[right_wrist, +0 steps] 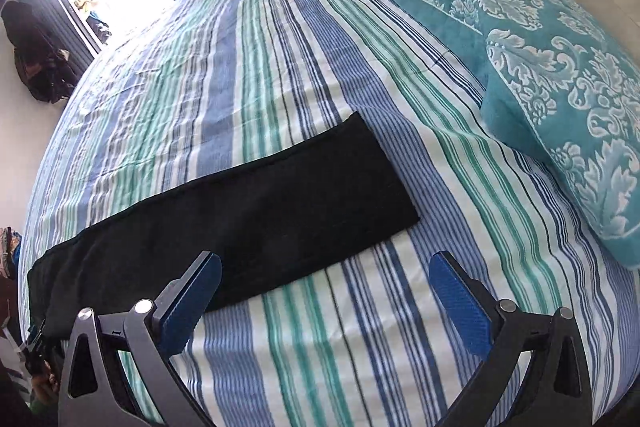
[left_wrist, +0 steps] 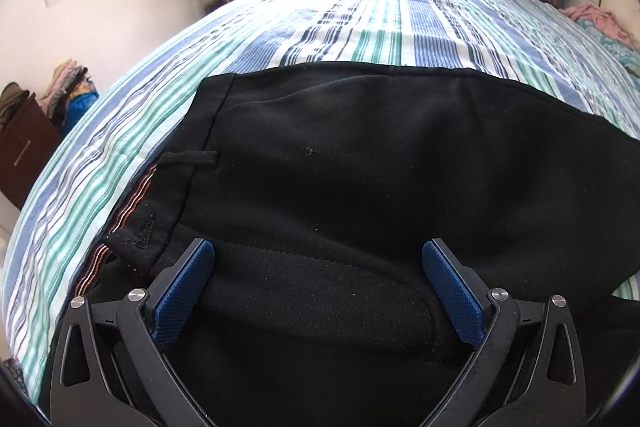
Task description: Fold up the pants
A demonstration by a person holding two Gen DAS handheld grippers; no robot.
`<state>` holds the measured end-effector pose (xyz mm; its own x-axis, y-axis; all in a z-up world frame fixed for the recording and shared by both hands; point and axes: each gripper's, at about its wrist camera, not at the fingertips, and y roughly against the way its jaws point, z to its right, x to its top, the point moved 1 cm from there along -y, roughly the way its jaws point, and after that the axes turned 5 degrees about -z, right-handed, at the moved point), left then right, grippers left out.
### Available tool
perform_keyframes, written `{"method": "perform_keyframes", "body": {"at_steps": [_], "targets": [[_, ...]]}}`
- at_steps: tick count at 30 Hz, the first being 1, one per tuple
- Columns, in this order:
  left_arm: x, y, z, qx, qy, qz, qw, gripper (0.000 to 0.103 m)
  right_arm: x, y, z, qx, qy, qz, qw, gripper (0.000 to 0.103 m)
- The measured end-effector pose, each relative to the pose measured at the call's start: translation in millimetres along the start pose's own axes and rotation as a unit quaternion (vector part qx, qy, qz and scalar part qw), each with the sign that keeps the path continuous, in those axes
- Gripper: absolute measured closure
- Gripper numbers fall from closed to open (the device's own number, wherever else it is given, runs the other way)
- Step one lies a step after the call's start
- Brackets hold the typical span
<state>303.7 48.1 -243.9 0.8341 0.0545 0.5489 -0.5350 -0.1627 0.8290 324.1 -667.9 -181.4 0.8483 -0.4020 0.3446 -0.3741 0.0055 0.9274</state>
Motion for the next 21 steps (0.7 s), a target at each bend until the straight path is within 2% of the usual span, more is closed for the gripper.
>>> {"method": "perform_keyframes", "body": {"at_steps": [3,5,8,9,10,11,12,14,16,19,21], "targets": [[0,-1,0,0.004,0.000,0.005,1.0000,0.001,47,-41,10,-0.028,-0.007,-0.015,0.999,0.006],[-1,-2,-1,0.005,-0.001,0.008,1.0000,0.001,69,-65,8,-0.046,0.009,-0.022,0.999,0.023],[-1,-3,-1,0.006,0.000,0.011,0.9999,0.001,91,-96,7,-0.054,0.015,-0.030,0.998,0.033],[-2,-4,-1,0.006,0.000,0.012,0.9999,0.001,95,-103,8,-0.052,0.010,-0.030,0.998,0.042],[-2,-4,-1,0.007,0.000,0.012,0.9999,0.001,96,-108,10,-0.043,0.002,-0.031,0.999,0.075],[-3,-3,-1,0.008,-0.001,0.013,0.9999,0.001,95,-111,13,-0.034,-0.006,-0.032,0.999,0.093],[-3,-3,-1,0.009,-0.001,0.013,0.9999,0.001,91,-107,14,-0.031,-0.012,-0.021,0.999,0.093],[-3,-3,-1,0.010,-0.001,0.012,0.9999,0.001,78,-83,10,-0.015,-0.005,0.020,1.000,0.096],[-3,-2,-1,0.010,-0.001,0.011,0.9999,0.001,51,-39,4,0.021,0.005,0.069,0.997,0.098],[-1,-2,0,0.012,-0.003,0.008,0.9999,0.001,-19,44,5,0.072,-0.002,0.147,0.986,0.098],[0,-1,1,0.016,-0.005,0.004,0.9999,0.001,-81,88,15,0.089,-0.037,0.184,0.978,0.098]]}}
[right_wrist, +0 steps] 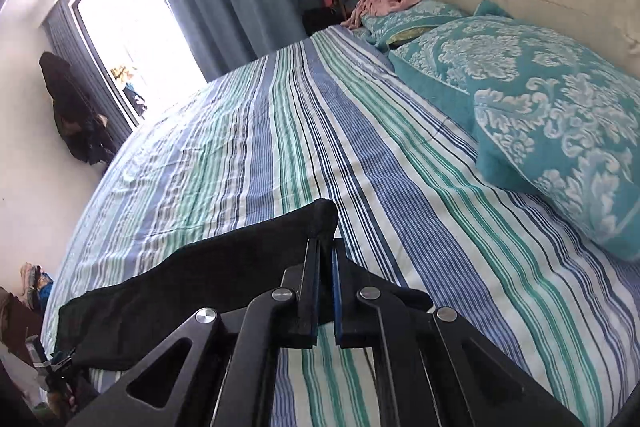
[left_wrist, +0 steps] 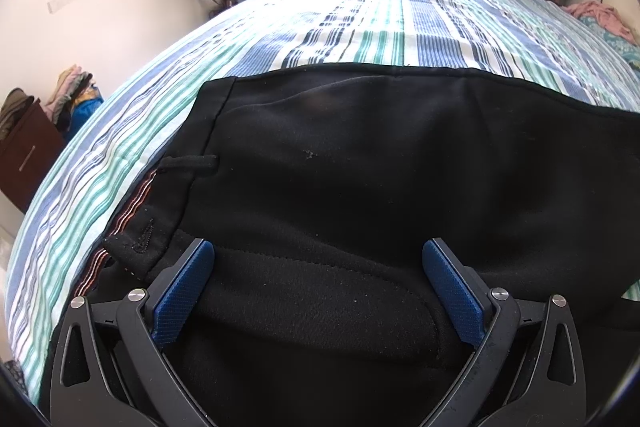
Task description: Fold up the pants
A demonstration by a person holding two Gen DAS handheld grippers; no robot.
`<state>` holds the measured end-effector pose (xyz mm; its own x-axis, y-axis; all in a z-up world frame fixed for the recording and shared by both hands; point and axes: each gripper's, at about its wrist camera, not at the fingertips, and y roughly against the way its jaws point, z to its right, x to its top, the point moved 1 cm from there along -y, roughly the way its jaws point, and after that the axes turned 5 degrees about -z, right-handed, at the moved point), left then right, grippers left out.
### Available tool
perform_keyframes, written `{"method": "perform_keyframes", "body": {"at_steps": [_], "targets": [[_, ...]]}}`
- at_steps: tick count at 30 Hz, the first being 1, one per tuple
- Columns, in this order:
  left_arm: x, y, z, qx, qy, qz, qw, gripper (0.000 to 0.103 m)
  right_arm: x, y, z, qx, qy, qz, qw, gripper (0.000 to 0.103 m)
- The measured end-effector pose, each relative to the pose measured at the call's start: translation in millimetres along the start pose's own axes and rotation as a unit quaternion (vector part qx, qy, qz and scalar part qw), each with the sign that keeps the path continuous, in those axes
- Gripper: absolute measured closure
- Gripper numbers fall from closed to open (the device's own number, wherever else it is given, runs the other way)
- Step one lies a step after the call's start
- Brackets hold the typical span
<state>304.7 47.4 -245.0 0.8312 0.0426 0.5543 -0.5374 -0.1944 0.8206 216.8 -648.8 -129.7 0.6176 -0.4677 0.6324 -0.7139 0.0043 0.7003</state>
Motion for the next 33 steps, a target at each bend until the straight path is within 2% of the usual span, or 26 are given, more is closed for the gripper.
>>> {"method": "perform_keyframes", "body": {"at_steps": [2,3,6,7,9,10,11,12,13,15,18,22,25,27,29,31,33], "targets": [[1,2,2,0.007,-0.004,-0.003,1.0000,0.001,-54,45,15,-0.009,-0.057,0.012,0.998,0.098],[2,2,3,0.011,-0.006,-0.006,0.9999,0.001,-81,58,26,-0.029,-0.083,0.008,0.996,0.098],[5,6,5,0.024,-0.008,-0.019,0.9995,0.001,-150,64,48,-0.118,-0.126,-0.056,0.983,0.098],[6,9,5,0.029,-0.009,-0.027,0.9992,0.001,-160,66,49,-0.151,-0.136,-0.074,0.976,0.093],[7,20,3,0.021,-0.007,-0.052,0.9984,0.001,-167,85,39,-0.185,-0.115,-0.054,0.975,0.083],[3,32,0,0.006,0.000,-0.053,0.9986,0.001,-169,96,28,-0.203,-0.088,-0.038,0.974,0.057],[-4,44,-4,-0.011,0.012,-0.051,0.9986,0.001,-172,107,15,-0.229,-0.065,-0.020,0.971,0.023],[-14,59,-8,-0.033,0.021,-0.047,0.9982,0.001,-178,119,1,-0.247,-0.049,0.005,0.968,0.013],[-27,74,-11,-0.058,0.024,-0.039,0.9972,0.001,-186,132,-13,-0.250,-0.040,0.031,0.967,0.007],[-58,102,-18,-0.085,0.024,-0.015,0.9960,0.001,-205,150,-42,-0.218,-0.020,0.064,0.974,0.007],[-101,125,-28,-0.083,0.028,0.010,0.9962,0.000,-226,151,-96,-0.169,0.030,0.073,0.982,0.007],[-96,121,-31,-0.126,0.034,-0.013,0.9913,0.001,-238,117,-163,-0.110,0.110,0.036,0.987,0.007],[-96,115,-27,-0.114,0.011,-0.006,0.9934,0.000,-255,93,-197,-0.078,0.142,0.013,0.987,0.007],[-110,91,-21,-0.111,-0.015,-0.058,0.9920,0.000,-269,80,-213,-0.074,0.163,-0.004,0.984,0.007],[-120,94,-17,-0.099,-0.035,-0.018,0.9943,0.000,-278,72,-223,-0.073,0.187,-0.019,0.979,0.007],[-119,94,-13,-0.085,-0.040,-0.023,0.9953,0.000,-282,69,-228,-0.074,0.204,-0.021,0.976,0.007],[-117,94,-14,-0.087,-0.036,-0.030,0.9951,0.000,-285,67,-230,-0.076,0.210,-0.027,0.974,0.007]]}}
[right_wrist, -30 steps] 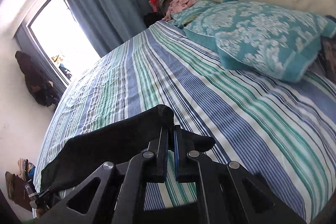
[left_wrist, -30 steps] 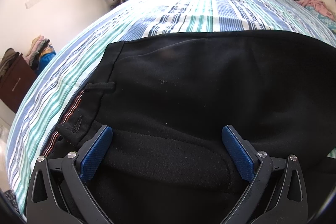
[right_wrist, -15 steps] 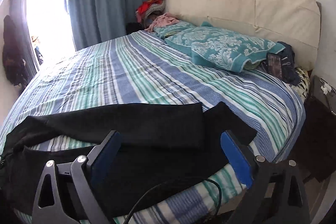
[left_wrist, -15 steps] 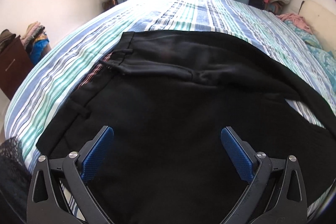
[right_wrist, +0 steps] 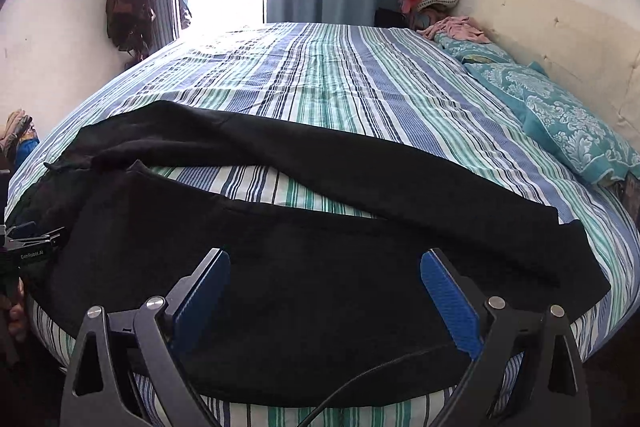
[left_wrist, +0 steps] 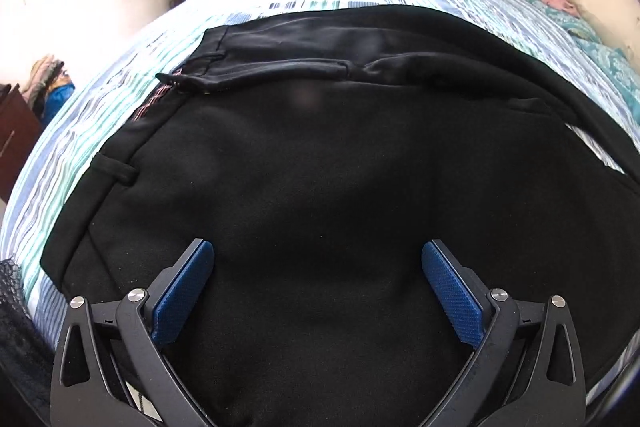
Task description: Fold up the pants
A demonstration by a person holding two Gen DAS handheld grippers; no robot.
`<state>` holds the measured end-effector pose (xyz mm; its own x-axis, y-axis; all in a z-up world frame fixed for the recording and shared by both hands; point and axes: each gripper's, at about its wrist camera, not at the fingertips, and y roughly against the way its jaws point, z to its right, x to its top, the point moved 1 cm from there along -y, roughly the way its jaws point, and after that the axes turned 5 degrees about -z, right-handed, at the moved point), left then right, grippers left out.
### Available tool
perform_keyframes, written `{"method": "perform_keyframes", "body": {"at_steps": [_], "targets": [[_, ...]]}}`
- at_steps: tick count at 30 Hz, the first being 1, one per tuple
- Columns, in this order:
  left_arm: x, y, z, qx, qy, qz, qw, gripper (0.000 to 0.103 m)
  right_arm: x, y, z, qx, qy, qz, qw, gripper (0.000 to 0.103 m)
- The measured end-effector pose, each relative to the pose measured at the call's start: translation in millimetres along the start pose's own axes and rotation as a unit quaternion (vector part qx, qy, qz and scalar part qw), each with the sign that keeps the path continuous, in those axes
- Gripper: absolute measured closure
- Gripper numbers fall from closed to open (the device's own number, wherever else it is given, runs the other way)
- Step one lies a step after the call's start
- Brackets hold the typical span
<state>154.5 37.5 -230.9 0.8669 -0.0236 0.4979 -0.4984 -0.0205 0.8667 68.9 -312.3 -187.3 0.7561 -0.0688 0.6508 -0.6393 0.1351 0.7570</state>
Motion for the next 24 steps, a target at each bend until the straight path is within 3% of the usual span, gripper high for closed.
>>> {"method": "perform_keyframes", "body": {"at_steps": [5,16,24], "targets": [[0,0,-1,0.002,-0.002,0.005,1.0000,0.000,-7,-9,7,0.004,-0.013,-0.024,1.000,0.007],[1,-2,2,0.016,-0.003,0.007,0.9998,0.000,-7,3,40,0.034,-0.100,-0.008,0.994,0.007],[-1,-1,2,0.022,-0.001,0.014,0.9996,0.000,-1,5,30,0.056,-0.093,0.002,0.994,0.007]]}}
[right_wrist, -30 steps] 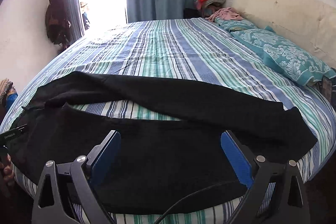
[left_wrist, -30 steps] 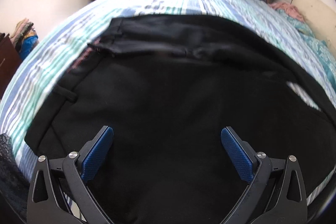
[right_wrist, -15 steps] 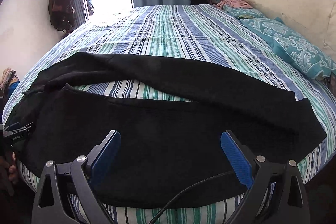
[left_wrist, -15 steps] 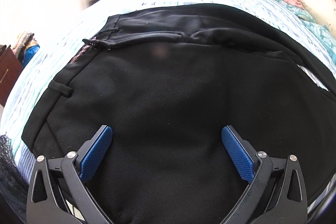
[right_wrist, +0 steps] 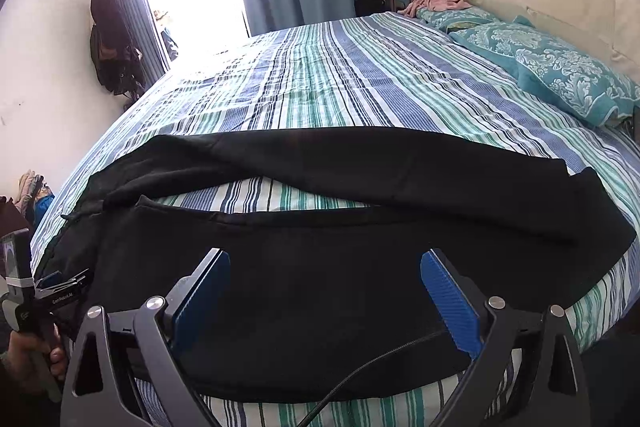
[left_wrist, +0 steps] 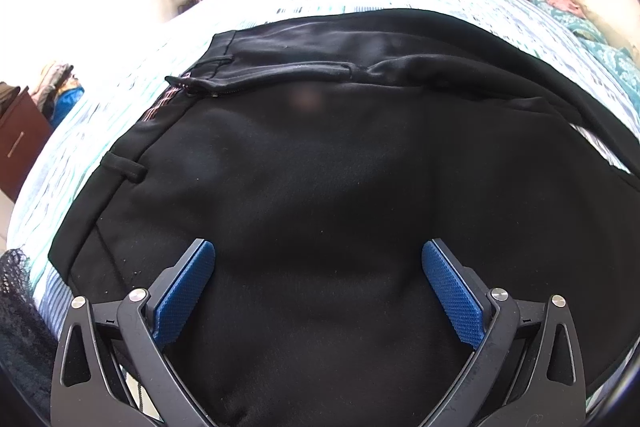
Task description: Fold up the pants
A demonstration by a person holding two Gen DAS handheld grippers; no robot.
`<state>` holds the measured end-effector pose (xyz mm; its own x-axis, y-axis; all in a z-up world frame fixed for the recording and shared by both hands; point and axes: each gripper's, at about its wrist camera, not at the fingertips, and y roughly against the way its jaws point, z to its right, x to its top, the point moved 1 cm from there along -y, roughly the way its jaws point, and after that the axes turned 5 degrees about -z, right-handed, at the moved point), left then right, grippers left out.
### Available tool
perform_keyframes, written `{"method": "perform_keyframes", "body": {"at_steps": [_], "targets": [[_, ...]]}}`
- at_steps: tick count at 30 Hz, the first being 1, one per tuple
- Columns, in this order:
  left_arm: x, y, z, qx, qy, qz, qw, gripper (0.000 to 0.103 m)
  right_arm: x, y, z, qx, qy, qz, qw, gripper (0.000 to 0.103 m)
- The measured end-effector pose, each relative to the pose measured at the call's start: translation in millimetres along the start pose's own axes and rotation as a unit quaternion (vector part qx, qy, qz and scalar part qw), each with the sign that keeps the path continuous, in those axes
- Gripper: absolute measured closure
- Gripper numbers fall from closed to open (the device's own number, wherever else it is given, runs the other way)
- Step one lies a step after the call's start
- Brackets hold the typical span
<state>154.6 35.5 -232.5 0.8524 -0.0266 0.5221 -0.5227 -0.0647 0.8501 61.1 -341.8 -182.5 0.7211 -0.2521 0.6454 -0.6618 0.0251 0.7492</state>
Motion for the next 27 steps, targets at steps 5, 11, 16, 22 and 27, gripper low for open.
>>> {"method": "perform_keyframes", "body": {"at_steps": [5,11,16,22,27], "targets": [[0,0,0,0.004,0.000,0.003,1.0000,0.000,1,-7,0,0.022,-0.005,-0.007,1.000,0.007],[-2,-1,3,0.013,-0.004,0.013,0.9998,0.000,12,-10,75,0.069,-0.175,0.022,0.982,0.007],[-4,-1,4,0.015,-0.005,0.018,0.9997,0.000,8,-39,187,0.116,-0.405,0.012,0.907,0.007],[-5,0,5,0.021,-0.006,0.023,0.9995,0.000,-7,-44,218,0.121,-0.484,0.019,0.866,0.013],[-3,1,7,0.027,-0.008,0.014,0.9995,0.000,-3,-52,241,0.088,-0.514,0.050,0.852,0.030]]}}
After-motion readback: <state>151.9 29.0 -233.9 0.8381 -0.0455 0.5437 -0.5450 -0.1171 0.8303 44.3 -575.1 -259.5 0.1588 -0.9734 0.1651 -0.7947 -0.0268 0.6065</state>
